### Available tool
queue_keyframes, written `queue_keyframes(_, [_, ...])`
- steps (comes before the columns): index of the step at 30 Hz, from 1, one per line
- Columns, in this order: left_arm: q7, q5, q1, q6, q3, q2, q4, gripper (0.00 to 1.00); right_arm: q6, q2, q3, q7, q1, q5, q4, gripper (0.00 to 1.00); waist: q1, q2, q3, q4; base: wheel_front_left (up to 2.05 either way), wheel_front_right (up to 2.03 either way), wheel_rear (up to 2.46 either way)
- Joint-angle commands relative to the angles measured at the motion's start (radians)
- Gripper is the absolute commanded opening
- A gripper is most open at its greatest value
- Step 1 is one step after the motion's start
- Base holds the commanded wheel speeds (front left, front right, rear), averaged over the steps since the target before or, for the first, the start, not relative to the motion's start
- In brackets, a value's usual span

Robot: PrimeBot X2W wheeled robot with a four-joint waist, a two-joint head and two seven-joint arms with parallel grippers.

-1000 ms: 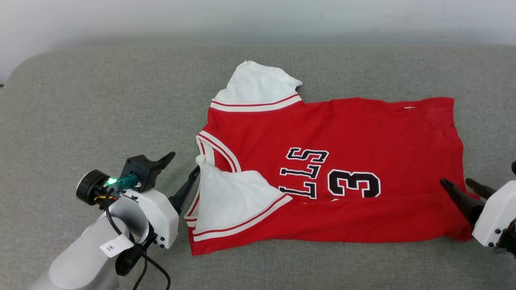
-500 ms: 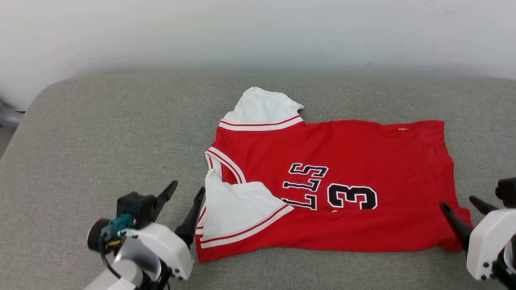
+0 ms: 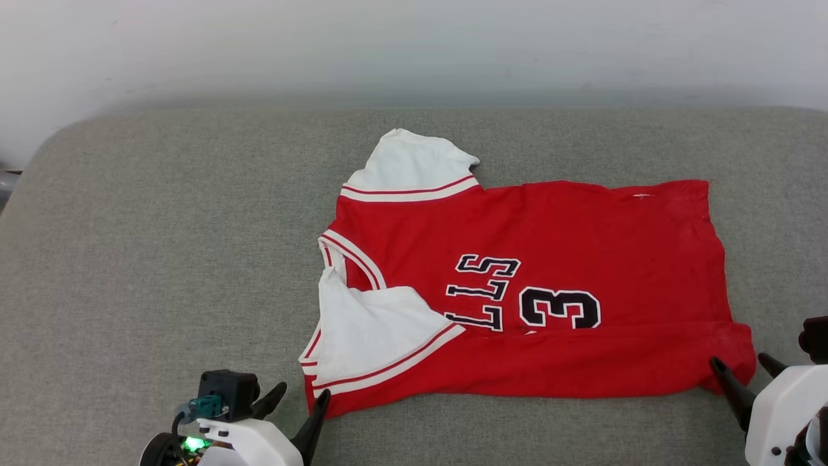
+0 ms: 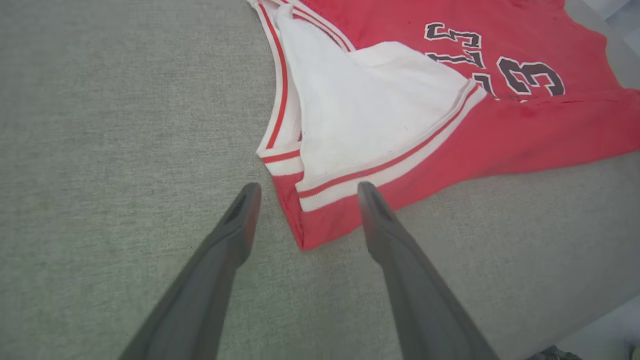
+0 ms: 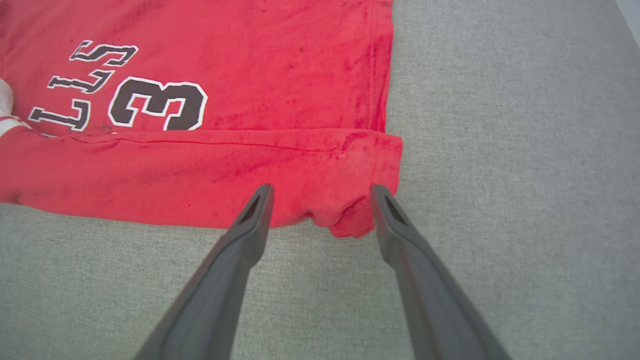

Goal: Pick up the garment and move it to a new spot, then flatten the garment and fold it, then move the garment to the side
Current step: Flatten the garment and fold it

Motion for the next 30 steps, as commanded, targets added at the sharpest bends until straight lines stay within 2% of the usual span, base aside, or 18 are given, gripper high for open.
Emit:
queue_keyframes(1, [0.015,0.009,0.0,0.011,-0.006,0.008,0.003,1.0,-0.001,0.006,0.0,-0.005,0.004,-0.002,-0.007,1.0,0.0001,0.0,0.012,-0.006,0.0,0.0,0.0])
queue_keyframes(5, [0.043,0.017,-0.026,0.017,-0.02,-0.001,0.036,1.0,-0.001,0.006,0.003,-0.011,-0.009,0.001,-0.011,1.0,0.0001,0.0,0.034,-0.017,0.0,0.0,0.0])
queue_keyframes(13, [0.03,0.017,-0.062,0.013,-0.018,-0.039,0.139,1.0,-0.001,-0.009,0.007,-0.02,-0.03,0.003,-0.011,1.0,0.0001,0.0,0.081,-0.04,0.0,0.0,0.0])
queue_keyframes(19, [0.139,-0.001,-0.046,0.014,-0.077,-0.056,0.257,0.98,-0.001,-0.017,0.006,-0.029,-0.04,0.008,-0.006,1.0,0.0001,0.0,0.106,-0.047,0.0,0.0,0.0])
queue_keyframes(20, [0.16,-0.007,-0.04,0.011,-0.089,-0.061,0.27,0.44,-0.001,-0.018,0.005,-0.03,-0.04,0.009,-0.004,1.0,0.0001,0.0,0.107,-0.046,0.0,0.0,0.0])
queue_keyframes(21, [0.177,-0.017,-0.033,0.002,-0.098,-0.068,0.277,0.0,-0.001,-0.019,0.004,-0.031,-0.042,0.008,-0.003,1.0,0.0001,0.0,0.106,-0.045,0.0,0.0,0.0])
queue_keyframes(24, [0.181,-0.024,-0.028,-0.027,-0.115,-0.076,0.276,0.0,-0.001,-0.024,-0.001,-0.035,-0.043,0.005,0.002,1.0,0.0001,0.0,0.1,-0.035,0.0,0.0,0.0])
queue_keyframes(30, [0.06,-0.002,-0.054,-0.038,-0.064,-0.069,0.23,0.0,-0.001,-0.043,-0.016,-0.027,-0.028,-0.034,0.031,1.0,0.0001,0.0,0.073,-0.005,0.0,0.0,0.0])
